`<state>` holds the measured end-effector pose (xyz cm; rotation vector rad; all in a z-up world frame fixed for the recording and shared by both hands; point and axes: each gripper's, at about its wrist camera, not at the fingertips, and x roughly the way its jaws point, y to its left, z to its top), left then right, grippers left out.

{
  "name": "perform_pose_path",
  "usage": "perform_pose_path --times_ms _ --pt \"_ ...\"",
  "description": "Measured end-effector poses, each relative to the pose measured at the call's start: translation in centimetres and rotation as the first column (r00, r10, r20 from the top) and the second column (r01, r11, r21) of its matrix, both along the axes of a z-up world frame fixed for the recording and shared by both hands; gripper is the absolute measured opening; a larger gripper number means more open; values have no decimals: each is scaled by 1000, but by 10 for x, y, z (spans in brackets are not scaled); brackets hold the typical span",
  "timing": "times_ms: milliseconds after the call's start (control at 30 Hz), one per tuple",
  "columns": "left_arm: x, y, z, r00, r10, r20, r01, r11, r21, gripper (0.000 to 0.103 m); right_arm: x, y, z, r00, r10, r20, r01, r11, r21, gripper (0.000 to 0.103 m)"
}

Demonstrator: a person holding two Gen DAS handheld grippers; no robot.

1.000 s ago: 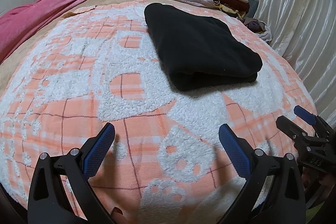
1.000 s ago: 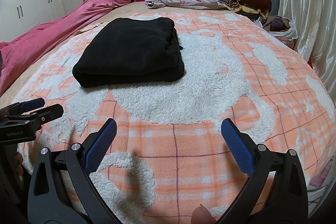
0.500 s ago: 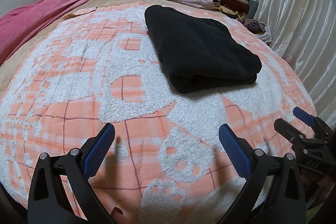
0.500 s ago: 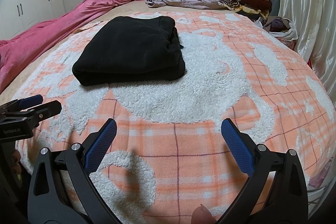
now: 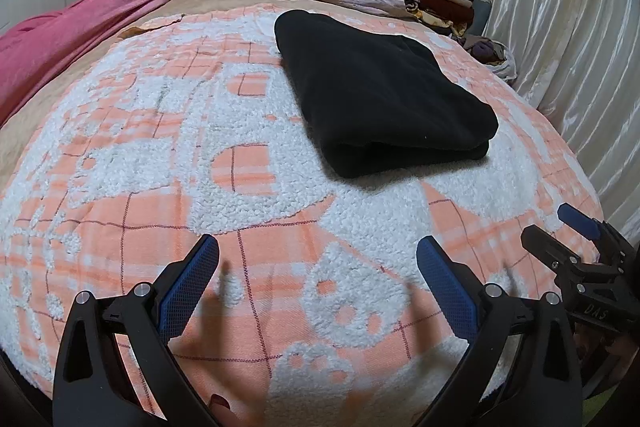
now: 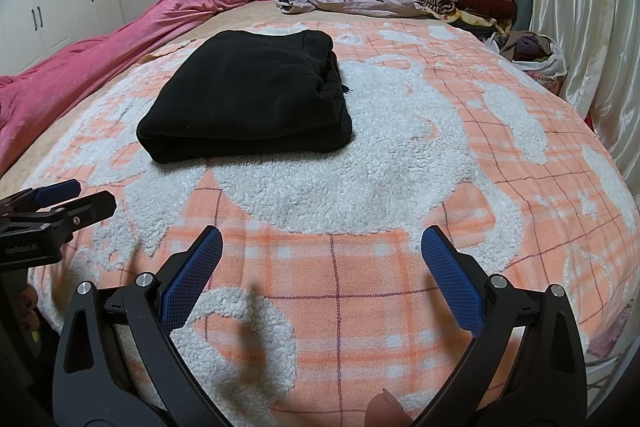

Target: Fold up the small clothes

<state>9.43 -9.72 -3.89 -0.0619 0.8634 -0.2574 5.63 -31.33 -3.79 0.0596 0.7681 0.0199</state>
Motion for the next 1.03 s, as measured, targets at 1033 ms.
perform_pose_path --times_ms 1033 --pt "46 168 30 949 315 29 -316 949 20 99 -117 -203 32 846 -529 68 530 848 5 94"
